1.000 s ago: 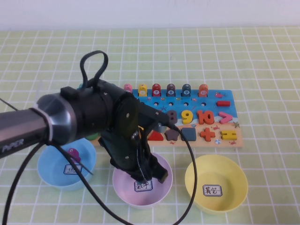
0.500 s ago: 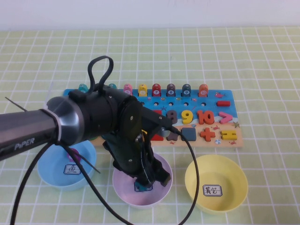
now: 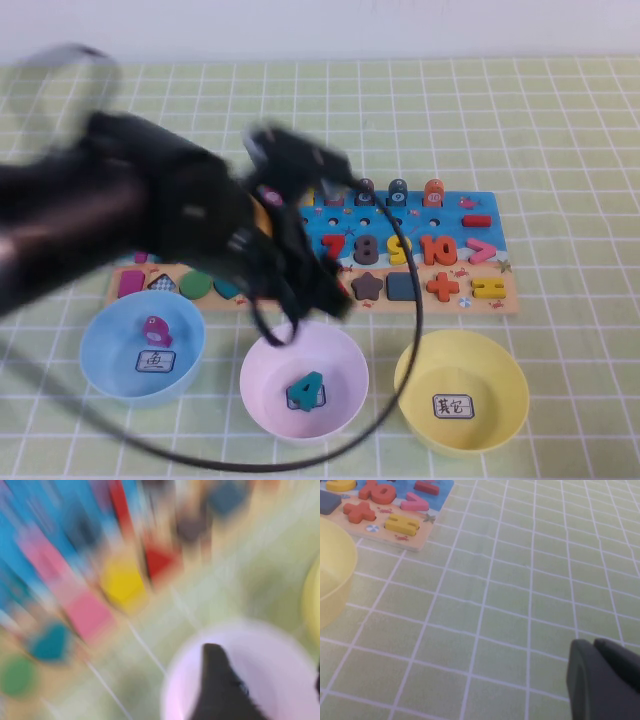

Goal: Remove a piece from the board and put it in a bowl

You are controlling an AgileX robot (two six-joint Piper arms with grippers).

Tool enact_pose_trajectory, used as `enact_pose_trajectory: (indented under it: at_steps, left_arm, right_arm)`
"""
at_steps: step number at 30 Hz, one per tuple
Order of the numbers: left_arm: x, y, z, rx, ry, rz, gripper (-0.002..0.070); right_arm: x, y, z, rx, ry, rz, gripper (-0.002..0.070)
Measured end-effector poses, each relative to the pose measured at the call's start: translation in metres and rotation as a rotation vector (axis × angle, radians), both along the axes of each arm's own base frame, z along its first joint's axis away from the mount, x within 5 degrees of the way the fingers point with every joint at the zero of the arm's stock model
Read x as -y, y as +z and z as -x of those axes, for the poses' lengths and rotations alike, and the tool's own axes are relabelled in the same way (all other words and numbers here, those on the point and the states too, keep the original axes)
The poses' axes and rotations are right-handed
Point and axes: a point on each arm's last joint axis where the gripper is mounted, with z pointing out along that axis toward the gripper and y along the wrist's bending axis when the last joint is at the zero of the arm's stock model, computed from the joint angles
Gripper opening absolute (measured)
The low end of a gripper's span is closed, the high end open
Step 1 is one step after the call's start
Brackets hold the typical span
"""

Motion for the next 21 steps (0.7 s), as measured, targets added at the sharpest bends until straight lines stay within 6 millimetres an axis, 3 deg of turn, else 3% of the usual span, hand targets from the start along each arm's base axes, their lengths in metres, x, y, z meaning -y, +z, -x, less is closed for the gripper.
enact_pose_trajectory:
  at_steps: [3,5,7,11,14,21]
  left_arm:
    - [-0.024,0.061,0.022,0.231,-0.010,0.121,0.0243]
    - [-0.044,0.089,0.040,0.360,-0.003,0.181,0.0139]
    - [-0.067,0.104,0.063,0.455,0.013,0.237,0.0057]
    - [-0.104,0.097,0.105,0.558,0.027,0.337,0.0009]
    - [-0.128,0.077,0.133,0.615,0.044,0.424,0.0001]
    - [-0.158,0.036,0.168,0.683,0.067,0.549,-0.0001]
  right_arm:
    - [0.000,0.000,0.000,0.000,0.000,0.000,-0.0018]
    - [0.000,0.000,0.000,0.000,0.000,0.000,-0.0018]
    - [0.000,0.000,0.000,0.000,0.000,0.000,-0.0018]
    - [0.000,0.000,0.000,0.000,0.000,0.000,-0.0018]
    - [0.000,0.000,0.000,0.000,0.000,0.000,-0.0018]
    - [0.000,0.000,0.000,0.000,0.000,0.000,-0.0018]
